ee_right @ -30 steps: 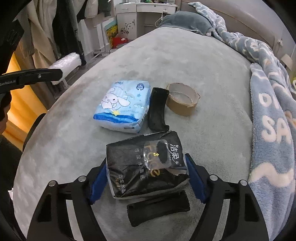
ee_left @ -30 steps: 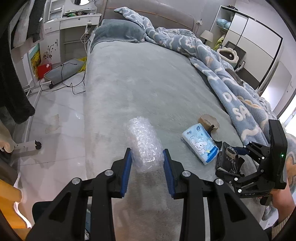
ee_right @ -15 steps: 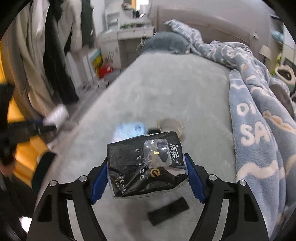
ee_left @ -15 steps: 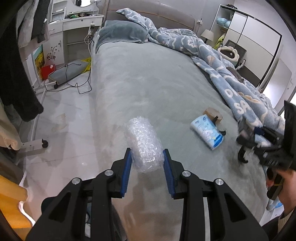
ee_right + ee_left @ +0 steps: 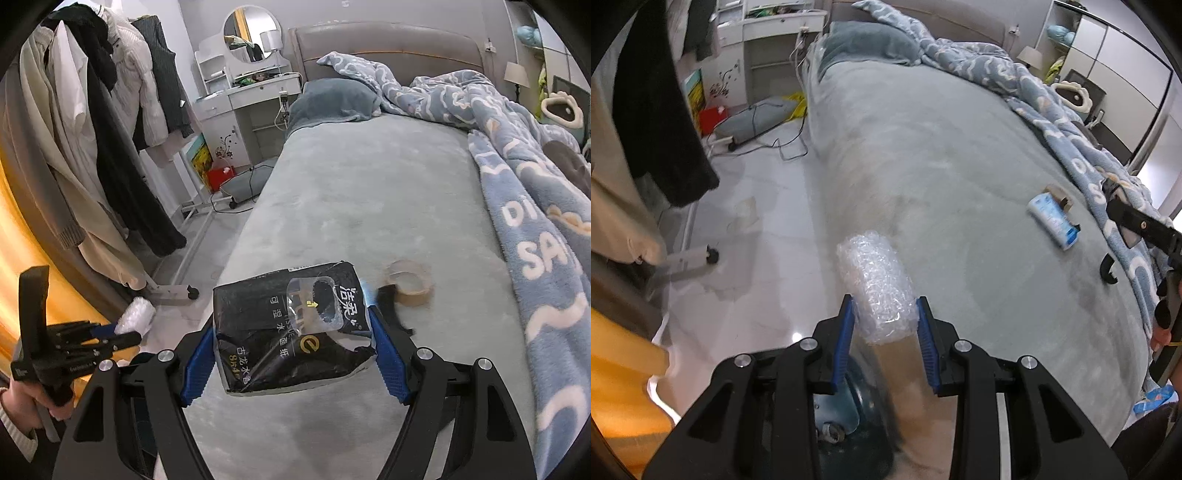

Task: Collect trash
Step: 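Carry the bubble-wrap pack and black tissue pack over the green bin and release both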

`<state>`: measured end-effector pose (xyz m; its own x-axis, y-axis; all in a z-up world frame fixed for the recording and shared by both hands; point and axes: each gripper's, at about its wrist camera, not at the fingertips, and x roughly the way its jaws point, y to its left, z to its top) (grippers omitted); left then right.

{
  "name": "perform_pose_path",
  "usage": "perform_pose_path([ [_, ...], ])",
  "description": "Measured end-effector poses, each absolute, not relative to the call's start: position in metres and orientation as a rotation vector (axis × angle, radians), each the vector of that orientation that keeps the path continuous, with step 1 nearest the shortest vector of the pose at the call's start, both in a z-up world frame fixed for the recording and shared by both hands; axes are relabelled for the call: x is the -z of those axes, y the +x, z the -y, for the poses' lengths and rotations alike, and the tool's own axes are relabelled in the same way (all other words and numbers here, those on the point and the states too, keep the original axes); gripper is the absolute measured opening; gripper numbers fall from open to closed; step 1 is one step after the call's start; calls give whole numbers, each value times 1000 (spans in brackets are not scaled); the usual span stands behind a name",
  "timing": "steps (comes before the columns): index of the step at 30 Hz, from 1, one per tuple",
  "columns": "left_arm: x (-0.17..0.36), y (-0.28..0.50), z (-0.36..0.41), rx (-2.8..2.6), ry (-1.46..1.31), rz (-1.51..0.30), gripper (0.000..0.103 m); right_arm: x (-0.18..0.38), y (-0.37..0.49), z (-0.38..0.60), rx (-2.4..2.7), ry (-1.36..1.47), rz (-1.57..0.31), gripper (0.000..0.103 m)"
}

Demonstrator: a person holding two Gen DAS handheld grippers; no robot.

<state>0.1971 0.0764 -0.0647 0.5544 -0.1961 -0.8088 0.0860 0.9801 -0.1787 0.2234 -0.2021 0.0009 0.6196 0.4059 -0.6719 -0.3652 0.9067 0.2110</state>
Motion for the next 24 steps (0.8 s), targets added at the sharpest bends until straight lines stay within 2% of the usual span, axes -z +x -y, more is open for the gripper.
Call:
perform_pose_path([
  [24,133,153,-152,77,-169,-1186,36,0,162,64,-661,-6,-835,76],
])
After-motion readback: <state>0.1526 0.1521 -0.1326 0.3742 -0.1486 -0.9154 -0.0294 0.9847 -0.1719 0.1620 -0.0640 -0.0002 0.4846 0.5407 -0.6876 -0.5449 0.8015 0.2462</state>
